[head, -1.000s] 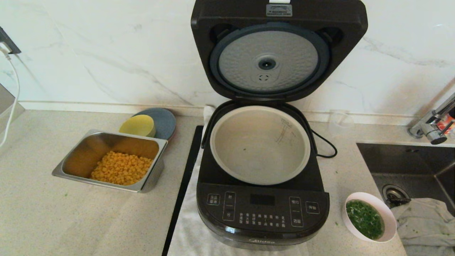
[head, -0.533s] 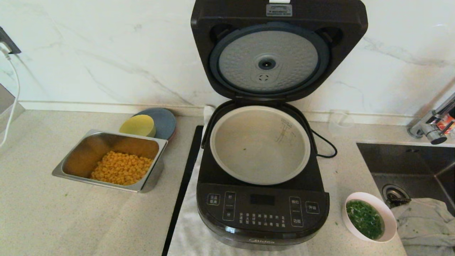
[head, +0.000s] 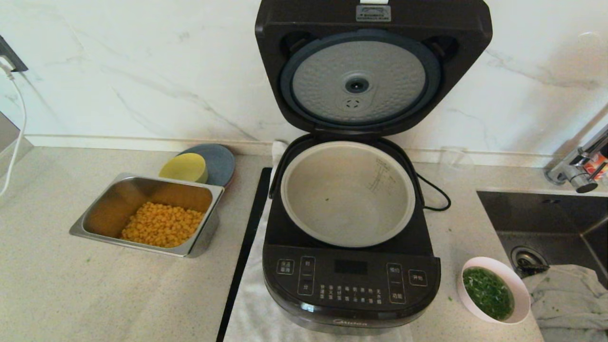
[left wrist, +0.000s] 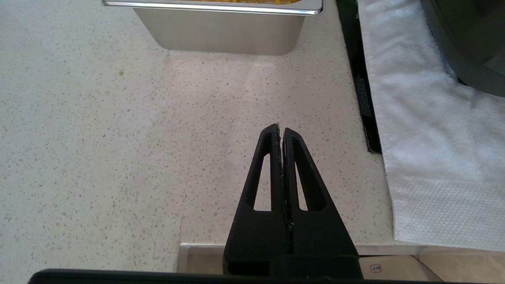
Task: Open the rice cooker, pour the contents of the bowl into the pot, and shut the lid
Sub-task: Turn on the tap
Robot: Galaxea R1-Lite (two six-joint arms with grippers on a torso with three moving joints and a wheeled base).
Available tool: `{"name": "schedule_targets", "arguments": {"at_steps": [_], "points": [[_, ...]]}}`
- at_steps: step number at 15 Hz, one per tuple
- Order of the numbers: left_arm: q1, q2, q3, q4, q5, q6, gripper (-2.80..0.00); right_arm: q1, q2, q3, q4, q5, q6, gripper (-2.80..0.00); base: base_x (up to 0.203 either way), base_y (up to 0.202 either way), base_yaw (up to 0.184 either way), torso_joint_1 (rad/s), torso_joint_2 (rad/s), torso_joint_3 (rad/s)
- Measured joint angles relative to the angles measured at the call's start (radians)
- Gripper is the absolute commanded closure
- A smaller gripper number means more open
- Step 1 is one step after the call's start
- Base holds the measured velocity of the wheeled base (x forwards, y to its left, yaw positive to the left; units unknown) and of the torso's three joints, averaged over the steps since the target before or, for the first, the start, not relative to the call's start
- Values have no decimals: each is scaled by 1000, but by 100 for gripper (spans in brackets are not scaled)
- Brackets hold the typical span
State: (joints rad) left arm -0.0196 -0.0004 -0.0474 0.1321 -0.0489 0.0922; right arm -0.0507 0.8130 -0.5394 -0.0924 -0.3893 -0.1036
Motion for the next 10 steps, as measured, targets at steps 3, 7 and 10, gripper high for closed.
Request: {"name": "schedule_targets", "arguments": {"at_steps": [3, 7, 10], "points": [[0, 0, 0, 0, 0, 0, 0, -123, 258, -179, -81, -28, -1, 0, 0, 0, 0, 0, 0, 0], [0, 0, 0, 0, 0, 0, 0, -262, 536, -362, -155, -22, 6, 0, 0, 0, 0, 0, 0, 0], [0, 0, 0, 0, 0, 0, 0, -344, 692, -438, -236, -10, 6, 0, 0, 0, 0, 0, 0, 0]]}}
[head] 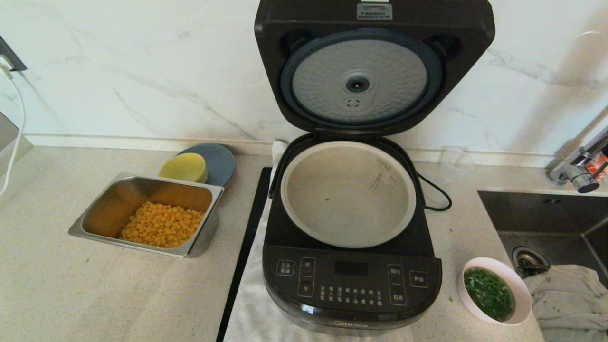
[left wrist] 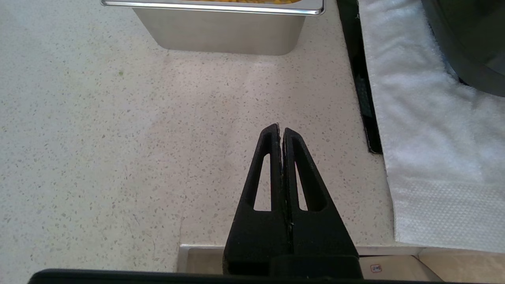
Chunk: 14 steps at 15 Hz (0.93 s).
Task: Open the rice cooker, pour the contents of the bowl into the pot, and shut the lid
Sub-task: Turn on the tap
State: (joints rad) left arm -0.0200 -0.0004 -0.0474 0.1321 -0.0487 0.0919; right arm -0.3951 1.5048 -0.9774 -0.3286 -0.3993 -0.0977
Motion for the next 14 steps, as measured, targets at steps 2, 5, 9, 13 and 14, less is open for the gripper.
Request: {"name": "schedule_targets", "arguments": {"at_steps": [2, 5, 9, 13, 14], "points": [[0, 0, 0, 0, 0, 0, 0, -55, 95, -48, -55, 14, -3, 0, 0, 0, 0, 0, 0, 0], [0, 0, 0, 0, 0, 0, 0, -97, 194, -98, -83, 48, 0, 0, 0, 0, 0, 0, 0, 0], [0, 0, 0, 0, 0, 0, 0, -106, 288, -131, -186, 91, -2, 0, 0, 0, 0, 0, 0, 0], [0, 0, 0, 0, 0, 0, 0, -112, 379, -188, -233, 97, -4, 0, 0, 0, 0, 0, 0, 0], [0, 0, 0, 0, 0, 0, 0, -116, 402, -207, -235, 98, -2, 0, 0, 0, 0, 0, 0, 0]]}}
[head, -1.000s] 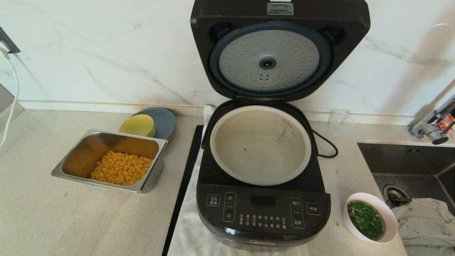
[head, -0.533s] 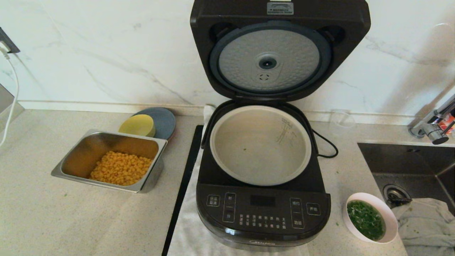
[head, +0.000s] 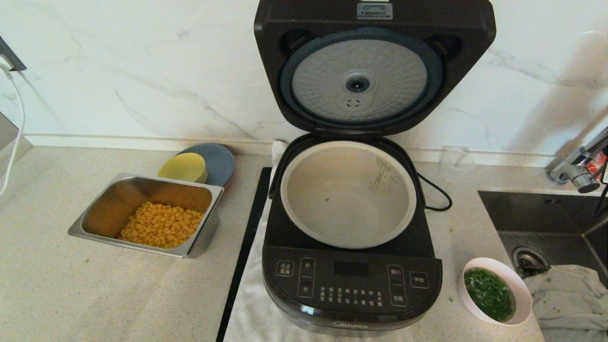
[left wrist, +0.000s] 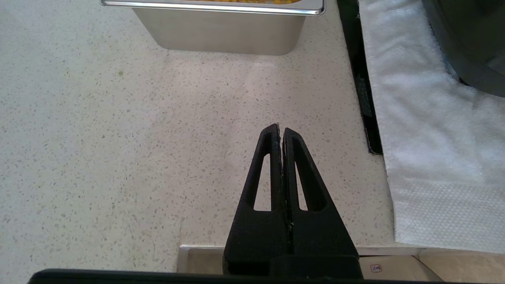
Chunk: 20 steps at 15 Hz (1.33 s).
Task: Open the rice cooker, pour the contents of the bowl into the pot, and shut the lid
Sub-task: Turn on the tap
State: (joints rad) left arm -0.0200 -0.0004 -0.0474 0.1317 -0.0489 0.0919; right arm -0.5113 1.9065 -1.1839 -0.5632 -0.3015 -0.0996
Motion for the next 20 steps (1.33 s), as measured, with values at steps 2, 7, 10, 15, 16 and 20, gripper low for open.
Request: {"name": "schedule_targets", "arguments": {"at_steps": [2, 7, 10, 15, 16, 20], "points": [[0, 0, 0, 0, 0, 0, 0, -4, 36, -36, 0, -1, 2, 0, 0, 0, 0, 0, 0, 0], [0, 0, 0, 0, 0, 0, 0, -3, 102, -124, 0, 1, 6, 0, 0, 0, 0, 0, 0, 0], [0, 0, 0, 0, 0, 0, 0, 0, 126, -146, 0, 10, 8, 0, 0, 0, 0, 0, 0, 0], [0, 0, 0, 0, 0, 0, 0, 5, 161, -185, 1, 24, 22, 0, 0, 0, 0, 0, 0, 0], [0, 0, 0, 0, 0, 1, 0, 6, 168, -196, 0, 23, 23, 0, 0, 0, 0, 0, 0, 0], [0, 0, 0, 0, 0, 1, 0, 7, 179, -213, 0, 23, 23, 0, 0, 0, 0, 0, 0, 0]]}}
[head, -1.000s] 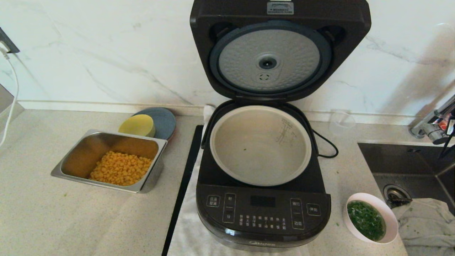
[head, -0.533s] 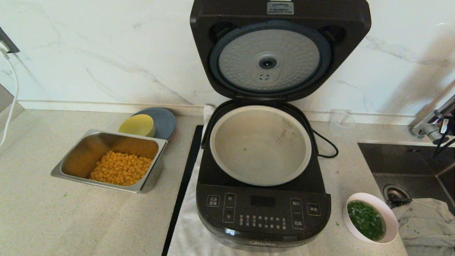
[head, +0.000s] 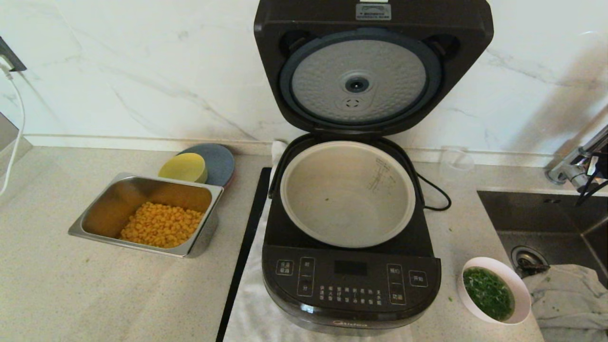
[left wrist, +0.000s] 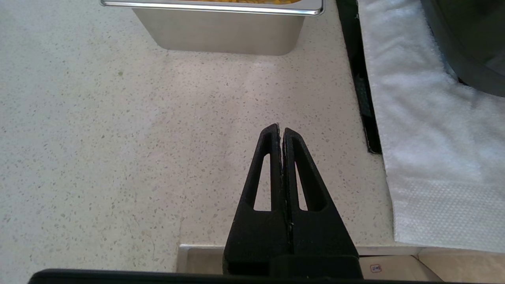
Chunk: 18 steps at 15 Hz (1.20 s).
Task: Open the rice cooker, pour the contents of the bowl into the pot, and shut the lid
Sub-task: Turn on the tap
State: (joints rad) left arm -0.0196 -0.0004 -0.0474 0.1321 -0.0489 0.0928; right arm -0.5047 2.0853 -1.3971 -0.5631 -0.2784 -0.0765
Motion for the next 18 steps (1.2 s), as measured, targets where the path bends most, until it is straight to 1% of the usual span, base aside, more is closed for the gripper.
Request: {"name": "schedule_targets", "arguments": {"at_steps": [6, 18], "points": [[-1, 0, 0, 0, 0, -1, 0, 5, -3, -43, 3, 3, -1, 0, 0, 0, 0, 0, 0, 0], [0, 0, 0, 0, 0, 0, 0, 20, 42, -77, 0, -2, 1, 0, 0, 0, 0, 0, 0, 0]]}}
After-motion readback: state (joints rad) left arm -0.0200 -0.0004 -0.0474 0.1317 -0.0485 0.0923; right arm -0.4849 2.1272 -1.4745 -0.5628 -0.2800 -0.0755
